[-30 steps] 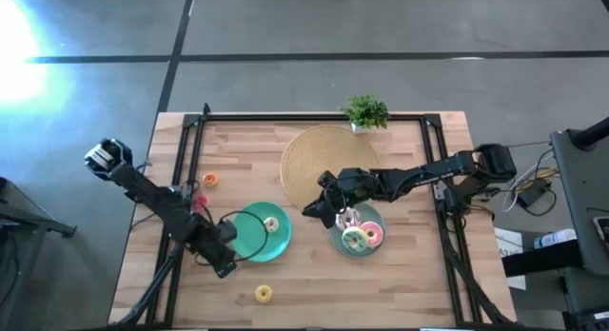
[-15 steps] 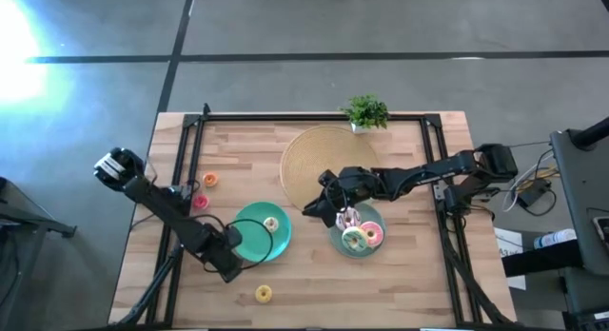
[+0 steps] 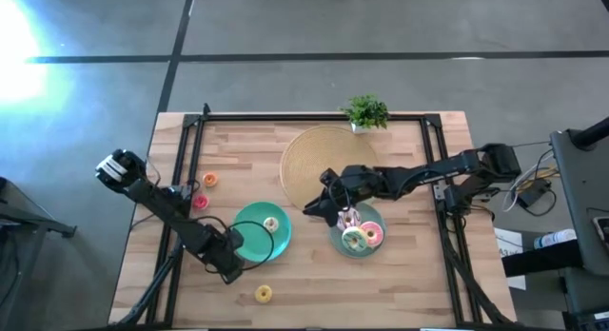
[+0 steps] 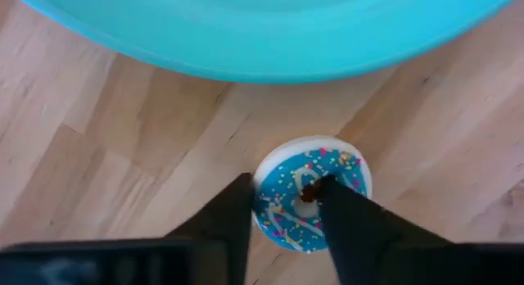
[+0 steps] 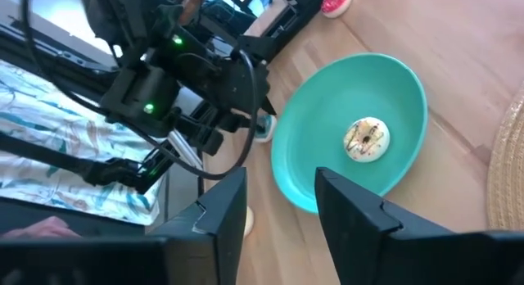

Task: Pick & Place donuts
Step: Put the small blue donut on the blue plate

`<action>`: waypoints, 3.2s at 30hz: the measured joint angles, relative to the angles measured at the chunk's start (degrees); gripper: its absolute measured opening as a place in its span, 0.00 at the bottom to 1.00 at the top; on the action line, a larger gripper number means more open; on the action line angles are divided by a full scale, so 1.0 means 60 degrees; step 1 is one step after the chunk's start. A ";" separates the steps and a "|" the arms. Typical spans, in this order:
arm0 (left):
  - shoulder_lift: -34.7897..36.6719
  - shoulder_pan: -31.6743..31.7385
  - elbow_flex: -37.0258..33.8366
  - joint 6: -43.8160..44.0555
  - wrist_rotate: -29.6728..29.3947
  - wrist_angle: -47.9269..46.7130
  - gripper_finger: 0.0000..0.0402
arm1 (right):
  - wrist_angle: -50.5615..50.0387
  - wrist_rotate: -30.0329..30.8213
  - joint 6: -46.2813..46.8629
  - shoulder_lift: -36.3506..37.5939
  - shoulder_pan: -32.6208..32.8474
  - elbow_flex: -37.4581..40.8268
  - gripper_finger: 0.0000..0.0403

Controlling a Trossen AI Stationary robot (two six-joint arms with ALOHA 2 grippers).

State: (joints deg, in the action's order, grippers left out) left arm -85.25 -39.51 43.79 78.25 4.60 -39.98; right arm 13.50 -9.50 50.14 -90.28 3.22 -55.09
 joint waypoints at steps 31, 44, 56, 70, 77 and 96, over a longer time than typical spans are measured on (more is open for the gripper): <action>0.0680 0.4751 0.0616 -0.3464 -0.2394 -0.0922 0.04 | -0.3439 0.2863 -0.0804 0.2965 0.0305 0.0004 0.28; 0.0804 0.4737 0.0695 -0.3595 -0.1648 -0.1034 0.34 | -0.3435 0.3012 -0.0680 0.2965 0.0361 0.0007 0.28; 0.1012 0.4484 0.0838 -0.3363 -0.1762 -0.1086 0.34 | -0.3472 0.3016 -0.0689 0.2965 0.0361 0.0037 0.28; 0.1503 0.4354 0.0947 -0.3716 -0.1217 -0.2484 0.34 | -0.3500 0.2534 0.0450 0.2689 0.0361 0.0330 0.28; 0.1483 0.4251 0.0947 -0.3455 -0.1895 -0.0462 0.34 | -0.2057 0.2073 0.0797 0.1419 0.0361 0.0331 0.28; 0.1451 0.4087 0.0944 -0.4135 -0.1543 -0.0548 0.34 | 0.0308 -0.0608 0.0903 -0.2113 0.0361 -0.1304 0.26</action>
State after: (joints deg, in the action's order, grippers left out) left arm -76.55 -14.98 49.45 53.45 -4.66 -43.27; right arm 15.34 -13.14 55.56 -102.95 5.39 -62.91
